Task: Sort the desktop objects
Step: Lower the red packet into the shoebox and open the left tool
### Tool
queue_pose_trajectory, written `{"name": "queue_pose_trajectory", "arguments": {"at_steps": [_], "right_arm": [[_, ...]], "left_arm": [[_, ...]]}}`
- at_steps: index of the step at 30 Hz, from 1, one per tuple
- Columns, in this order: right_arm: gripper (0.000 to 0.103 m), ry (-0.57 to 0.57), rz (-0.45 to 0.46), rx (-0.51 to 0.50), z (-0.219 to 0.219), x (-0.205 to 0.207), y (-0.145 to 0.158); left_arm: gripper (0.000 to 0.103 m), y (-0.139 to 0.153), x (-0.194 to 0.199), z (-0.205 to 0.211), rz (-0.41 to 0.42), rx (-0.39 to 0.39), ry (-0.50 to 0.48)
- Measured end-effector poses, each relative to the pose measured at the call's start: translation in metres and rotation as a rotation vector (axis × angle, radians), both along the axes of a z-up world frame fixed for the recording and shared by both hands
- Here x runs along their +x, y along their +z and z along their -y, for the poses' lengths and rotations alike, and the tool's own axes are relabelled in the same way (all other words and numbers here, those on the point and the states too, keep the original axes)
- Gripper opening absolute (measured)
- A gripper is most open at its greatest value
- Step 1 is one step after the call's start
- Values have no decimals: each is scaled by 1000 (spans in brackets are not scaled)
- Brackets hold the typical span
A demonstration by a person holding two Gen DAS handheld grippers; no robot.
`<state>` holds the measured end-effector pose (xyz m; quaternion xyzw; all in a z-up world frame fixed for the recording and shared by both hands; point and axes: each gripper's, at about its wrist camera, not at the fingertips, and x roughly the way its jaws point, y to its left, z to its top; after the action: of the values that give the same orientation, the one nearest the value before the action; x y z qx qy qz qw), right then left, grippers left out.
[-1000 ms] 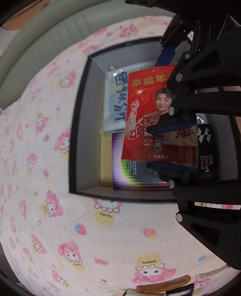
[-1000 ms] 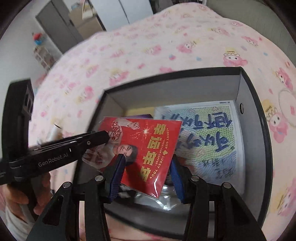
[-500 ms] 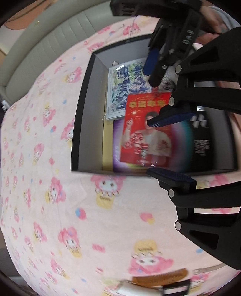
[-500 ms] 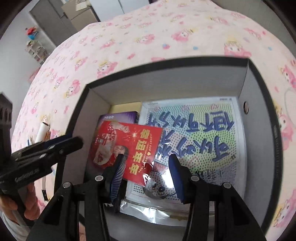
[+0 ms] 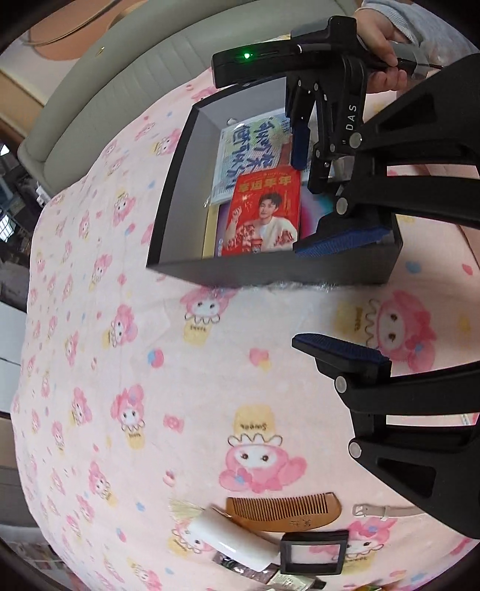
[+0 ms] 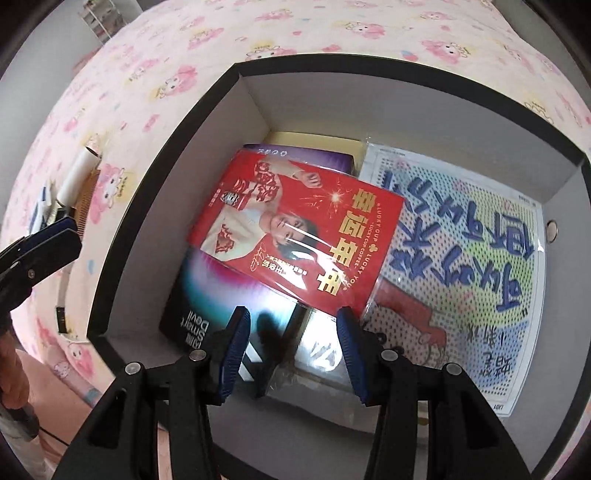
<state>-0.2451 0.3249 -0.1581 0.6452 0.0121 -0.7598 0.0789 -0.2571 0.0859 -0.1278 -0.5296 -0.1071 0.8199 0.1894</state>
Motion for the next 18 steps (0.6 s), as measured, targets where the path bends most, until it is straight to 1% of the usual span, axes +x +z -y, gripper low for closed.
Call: {"name": "queue_pose_trajectory", "arguments": {"at_steps": [5,8,9,10,11,13,14,15,18], "right_arm": [[45,11,-2,56,6,-13,-2],[45,-25,-21,77,3,-24,0],[45,-47,-30,81,0,-25,2],[45,-69,-39,86,-3,-26,4],[45,-91,-50,72,-7,-25,8],[45,-114,-70,-28,-19,-12,20],[45,-119,-69,-55,-25,-5,24],[45,-122,-59,-67,-32,1,26],[45,-113,1,-75,-50,14,27]], "left_arm": [[43,-8,-8,13,8,29,9],[43,-14,-9,14,18,61,-12],[42,-14,-8,10,22,75,-31],[38,-13,-8,6,28,90,-54],[37,-10,-7,-2,33,108,-87],[37,-1,-3,-25,34,128,-167],[37,2,-1,-40,43,123,-201],[37,3,-1,-57,70,99,-228],[36,-11,-9,-98,171,5,-278]]}}
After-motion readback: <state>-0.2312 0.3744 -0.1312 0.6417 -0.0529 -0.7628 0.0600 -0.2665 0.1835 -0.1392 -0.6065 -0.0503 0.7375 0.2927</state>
